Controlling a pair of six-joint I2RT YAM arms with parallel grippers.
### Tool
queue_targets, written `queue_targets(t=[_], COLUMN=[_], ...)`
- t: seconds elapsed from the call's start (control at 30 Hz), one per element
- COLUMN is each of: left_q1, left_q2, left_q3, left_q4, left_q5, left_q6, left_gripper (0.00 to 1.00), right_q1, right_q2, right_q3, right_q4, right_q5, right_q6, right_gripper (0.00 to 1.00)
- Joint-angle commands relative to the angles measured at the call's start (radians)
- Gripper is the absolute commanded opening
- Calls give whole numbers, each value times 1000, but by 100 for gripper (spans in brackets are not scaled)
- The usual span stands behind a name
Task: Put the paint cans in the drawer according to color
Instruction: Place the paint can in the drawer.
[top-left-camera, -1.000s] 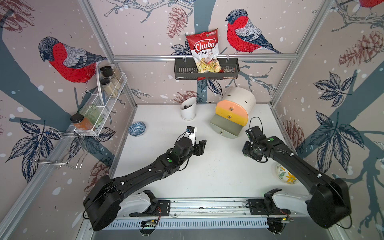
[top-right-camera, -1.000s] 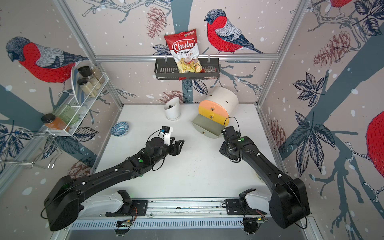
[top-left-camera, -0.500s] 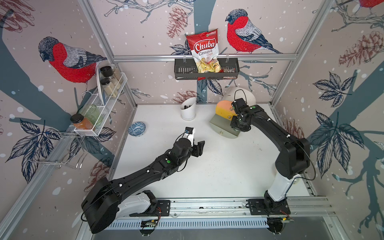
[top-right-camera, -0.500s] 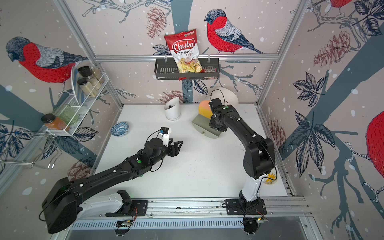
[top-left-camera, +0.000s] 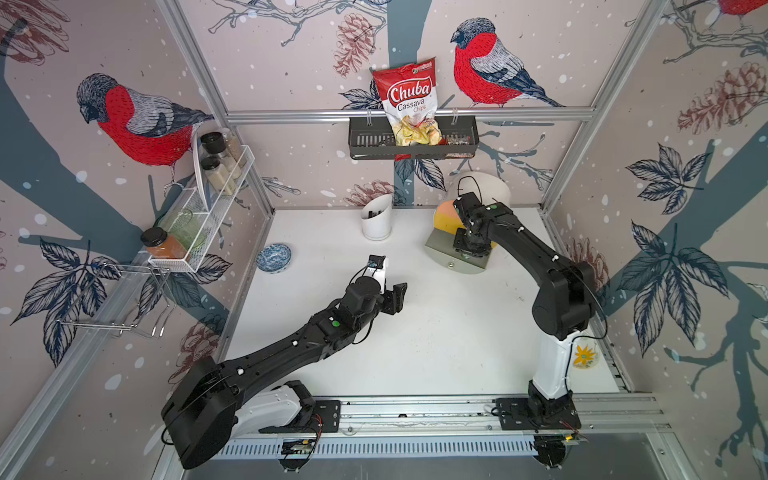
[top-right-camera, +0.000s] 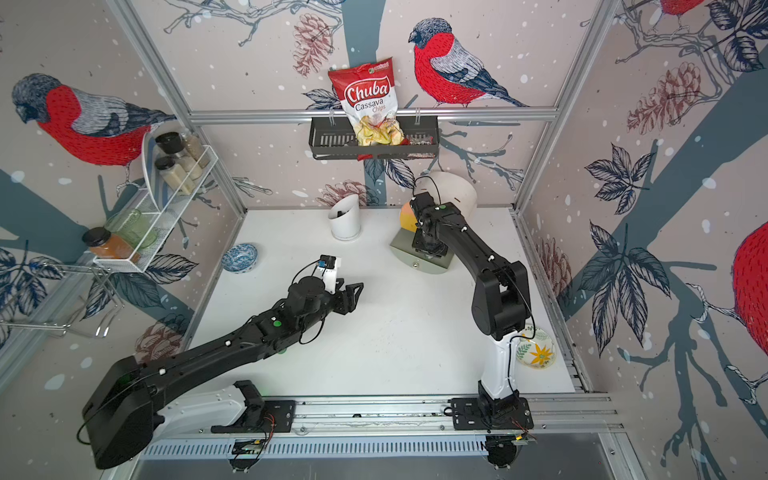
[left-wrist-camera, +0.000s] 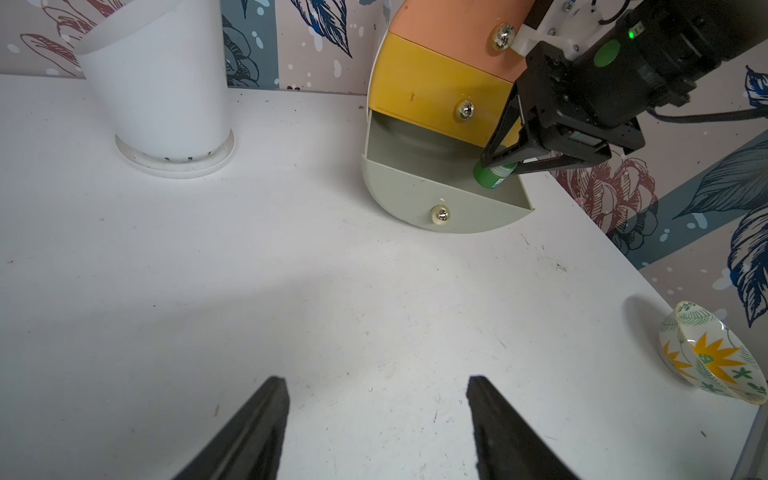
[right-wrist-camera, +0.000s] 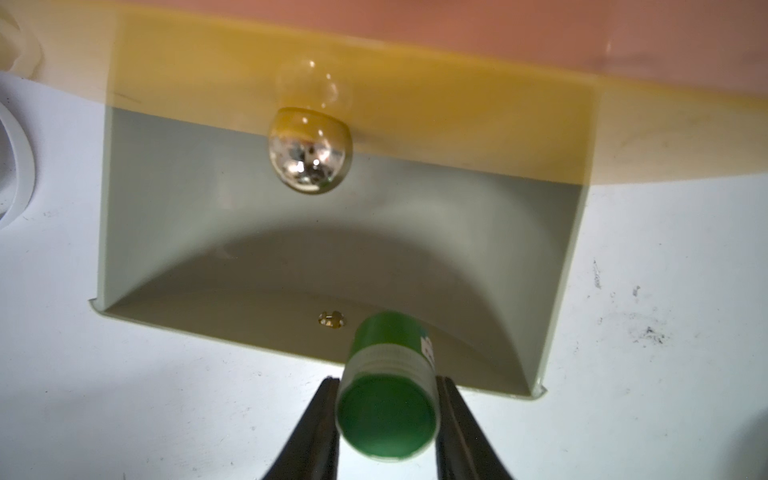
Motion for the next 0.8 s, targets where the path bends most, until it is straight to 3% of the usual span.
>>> queue_targets(t=[0.0, 0.2, 0.77], left_q1=[5, 8, 13], left_q2=[-8, -10, -12], left_q3=[-8, -18, -30], left_q4=[7, 9, 19], left_q5=[0, 2, 8], left_q6=[6, 3, 1], left_gripper=[71, 70, 70], right_q1=[7, 17, 21], right_q2=[3, 15, 34], right_q3=[-15, -31, -93], right_q4=[24, 45, 117], right_q5=[6, 47, -16], right_q6=[10, 21, 39], right_gripper=[34, 35, 37])
